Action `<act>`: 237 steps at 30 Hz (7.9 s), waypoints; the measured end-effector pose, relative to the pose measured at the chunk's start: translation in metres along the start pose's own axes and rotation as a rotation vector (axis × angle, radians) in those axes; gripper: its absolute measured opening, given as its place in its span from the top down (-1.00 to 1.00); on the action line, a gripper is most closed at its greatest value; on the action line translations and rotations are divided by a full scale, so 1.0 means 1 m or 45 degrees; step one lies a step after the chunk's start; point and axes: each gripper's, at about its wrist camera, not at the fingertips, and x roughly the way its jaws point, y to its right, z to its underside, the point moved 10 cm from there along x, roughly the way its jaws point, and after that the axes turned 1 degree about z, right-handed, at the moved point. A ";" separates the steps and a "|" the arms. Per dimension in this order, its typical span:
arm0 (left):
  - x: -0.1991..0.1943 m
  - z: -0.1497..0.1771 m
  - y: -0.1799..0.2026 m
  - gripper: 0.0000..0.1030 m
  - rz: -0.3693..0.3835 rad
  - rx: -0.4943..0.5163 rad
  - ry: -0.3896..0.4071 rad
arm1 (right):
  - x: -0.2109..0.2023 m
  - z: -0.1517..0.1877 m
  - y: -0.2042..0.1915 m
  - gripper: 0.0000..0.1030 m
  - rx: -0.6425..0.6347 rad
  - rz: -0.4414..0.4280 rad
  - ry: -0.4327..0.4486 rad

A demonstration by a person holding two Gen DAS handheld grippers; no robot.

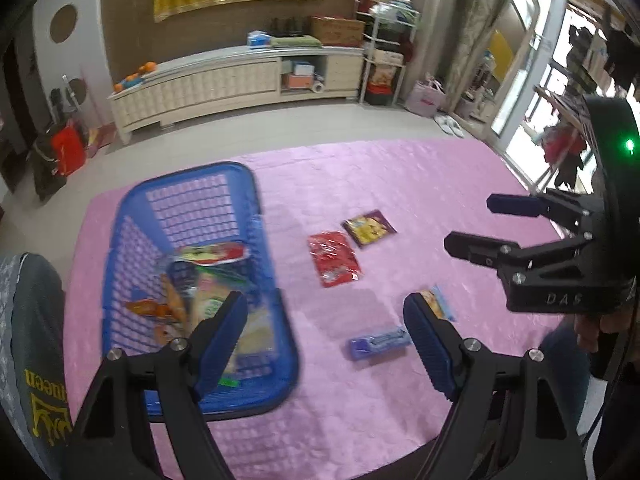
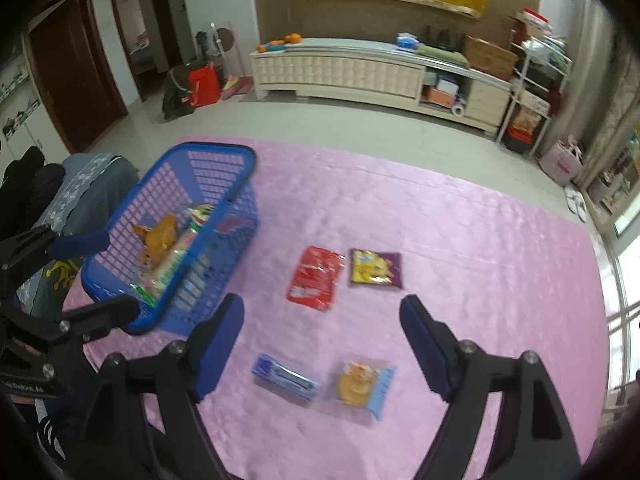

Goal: Organize snacks
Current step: 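Withdraw both grippers above the bed beside the basket, then lower the left gripper onto the blue-labelled bread packet and close it, then carry the bread packet into the basket and open the left gripper while the right grasps the red packet, then carry the red packet over the basket and open the right gripper, then withdraw both grippers from the basket toward the remaining snacks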

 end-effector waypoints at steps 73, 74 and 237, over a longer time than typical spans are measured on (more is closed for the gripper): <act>0.096 -0.006 0.058 -0.09 0.038 -0.106 -0.129 | 0.072 0.070 0.111 -0.92 0.346 0.074 -0.088; 0.087 -0.009 0.051 -0.09 0.040 -0.116 -0.116 | 0.074 0.066 0.105 -0.92 0.339 0.068 -0.087; 0.056 -0.014 0.017 -0.54 -0.104 -0.019 -0.099 | 0.060 0.017 0.067 -0.67 0.093 -0.005 -0.092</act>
